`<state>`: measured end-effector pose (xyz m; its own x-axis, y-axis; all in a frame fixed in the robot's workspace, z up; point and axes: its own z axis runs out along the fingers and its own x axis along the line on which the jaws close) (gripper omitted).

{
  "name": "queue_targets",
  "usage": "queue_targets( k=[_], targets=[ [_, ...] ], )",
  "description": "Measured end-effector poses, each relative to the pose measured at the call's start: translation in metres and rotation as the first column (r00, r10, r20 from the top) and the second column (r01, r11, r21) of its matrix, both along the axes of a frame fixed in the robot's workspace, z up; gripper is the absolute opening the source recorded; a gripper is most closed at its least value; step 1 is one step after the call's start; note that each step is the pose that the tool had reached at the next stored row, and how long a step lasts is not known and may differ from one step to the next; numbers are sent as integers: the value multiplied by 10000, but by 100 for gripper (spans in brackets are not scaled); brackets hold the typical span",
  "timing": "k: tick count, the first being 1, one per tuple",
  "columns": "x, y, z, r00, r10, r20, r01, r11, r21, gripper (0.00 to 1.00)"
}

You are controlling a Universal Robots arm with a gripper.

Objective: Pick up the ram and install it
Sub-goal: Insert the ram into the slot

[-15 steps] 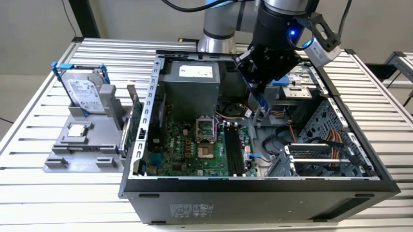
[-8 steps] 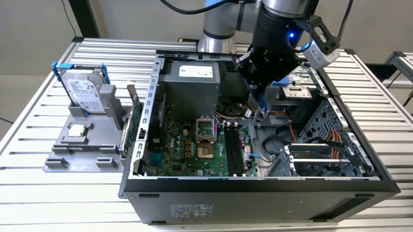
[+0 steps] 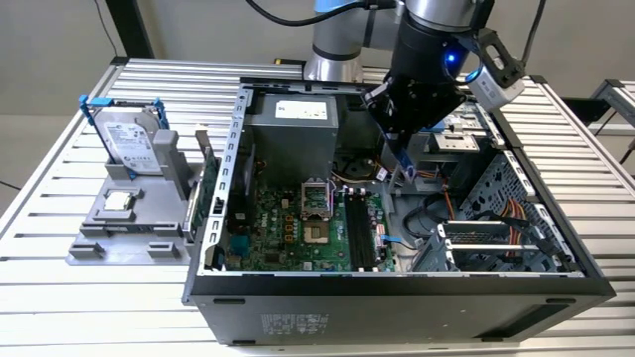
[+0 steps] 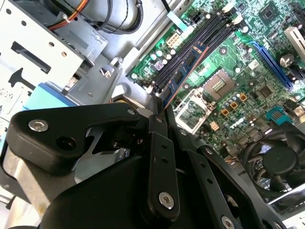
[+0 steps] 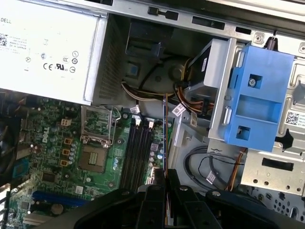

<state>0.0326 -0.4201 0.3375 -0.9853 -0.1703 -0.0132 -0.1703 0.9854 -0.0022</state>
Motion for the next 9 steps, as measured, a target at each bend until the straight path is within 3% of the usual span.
queue_targets(
  k=[9],
  targets=[
    [12,-4,-15,10000,-16,0,16,10000,1,0]
  ],
)
